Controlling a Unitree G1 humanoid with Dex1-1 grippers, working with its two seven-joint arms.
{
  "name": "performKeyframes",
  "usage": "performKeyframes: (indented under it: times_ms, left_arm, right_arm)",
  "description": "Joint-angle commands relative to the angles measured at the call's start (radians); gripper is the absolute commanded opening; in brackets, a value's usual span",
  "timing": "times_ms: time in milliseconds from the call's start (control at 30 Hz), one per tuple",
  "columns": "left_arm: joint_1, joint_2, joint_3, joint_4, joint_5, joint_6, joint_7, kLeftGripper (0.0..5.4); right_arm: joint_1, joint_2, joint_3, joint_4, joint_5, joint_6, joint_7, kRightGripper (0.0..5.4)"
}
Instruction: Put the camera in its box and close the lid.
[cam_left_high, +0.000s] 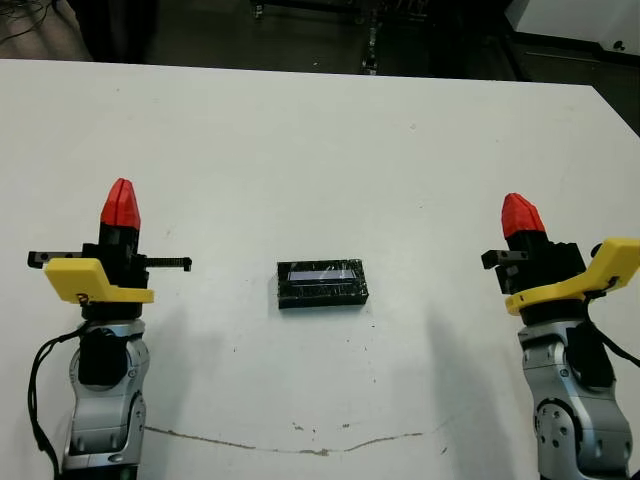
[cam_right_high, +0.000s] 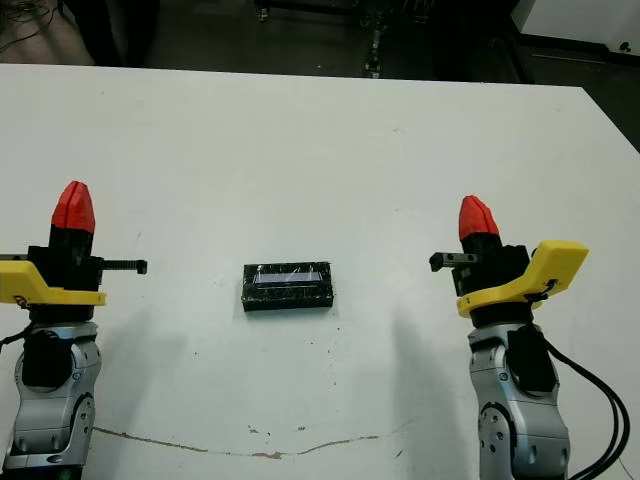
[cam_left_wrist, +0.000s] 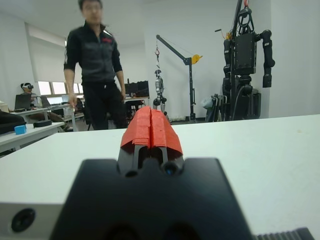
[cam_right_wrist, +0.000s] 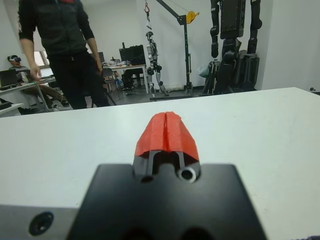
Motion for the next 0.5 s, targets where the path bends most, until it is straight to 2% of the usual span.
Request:
performKeyframes:
  times_ms: [33,500]
  left_arm:
    - [0.001,0.005,-0.006,-0.013,0.007,0.024,0.001,0.01]
    - [0.004,0.002,-0.011,-0.011,0.018,0.020,0.009,0.01]
  right_arm:
    - [0.000,-0.002,-0.002,0.005,-0.007,-0.001,-0.009,0.00]
    - [-0.002,-0.011,-0.006,0.010,-0.002,-0.004,0.005,0.00]
